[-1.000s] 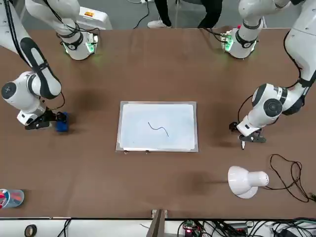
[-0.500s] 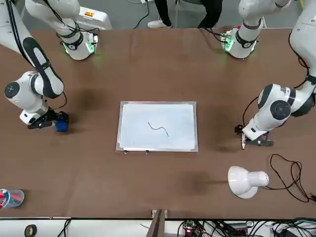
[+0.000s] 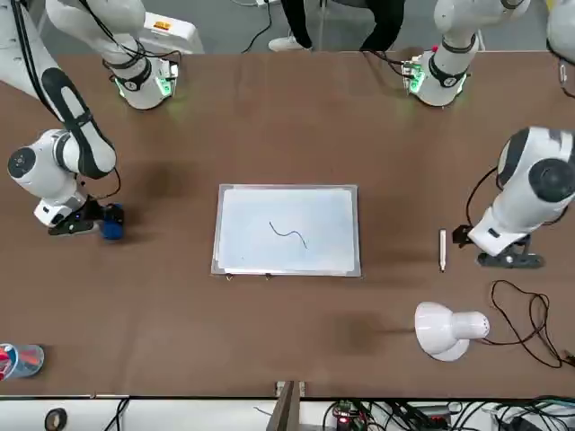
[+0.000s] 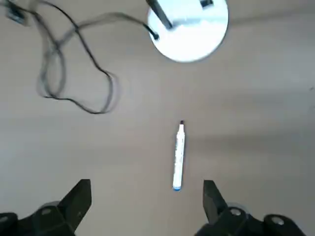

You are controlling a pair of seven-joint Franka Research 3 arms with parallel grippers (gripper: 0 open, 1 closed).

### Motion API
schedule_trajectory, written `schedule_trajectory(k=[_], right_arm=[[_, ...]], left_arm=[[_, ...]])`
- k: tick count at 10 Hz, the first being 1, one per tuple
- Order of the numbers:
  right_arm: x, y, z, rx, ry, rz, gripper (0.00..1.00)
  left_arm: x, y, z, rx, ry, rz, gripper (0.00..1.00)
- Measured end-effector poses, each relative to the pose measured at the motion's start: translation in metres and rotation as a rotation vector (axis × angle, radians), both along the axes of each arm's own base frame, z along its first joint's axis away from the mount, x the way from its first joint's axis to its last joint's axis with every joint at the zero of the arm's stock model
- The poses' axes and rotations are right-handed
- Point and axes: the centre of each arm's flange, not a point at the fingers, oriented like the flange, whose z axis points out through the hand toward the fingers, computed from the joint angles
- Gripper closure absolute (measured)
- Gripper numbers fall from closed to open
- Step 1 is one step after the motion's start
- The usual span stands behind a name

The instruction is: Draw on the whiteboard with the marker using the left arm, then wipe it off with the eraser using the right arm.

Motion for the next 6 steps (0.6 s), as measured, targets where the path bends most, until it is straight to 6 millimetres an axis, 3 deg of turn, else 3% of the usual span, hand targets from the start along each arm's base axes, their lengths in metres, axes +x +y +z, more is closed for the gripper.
schedule_trajectory(k=[4,6], right_arm=[[-0.002,0.000,-0.004,-0.003,0.001,-0.001,0.15],[-0.002,0.000,-0.004,-0.003,0.001,0.000,0.31]], left_arm=[[-0.007,0.004,0.112,-0.062,-0.001,0.091,0.00],[-0.013,0.011,0.153,-0.065,-0.007,0.116,0.00]])
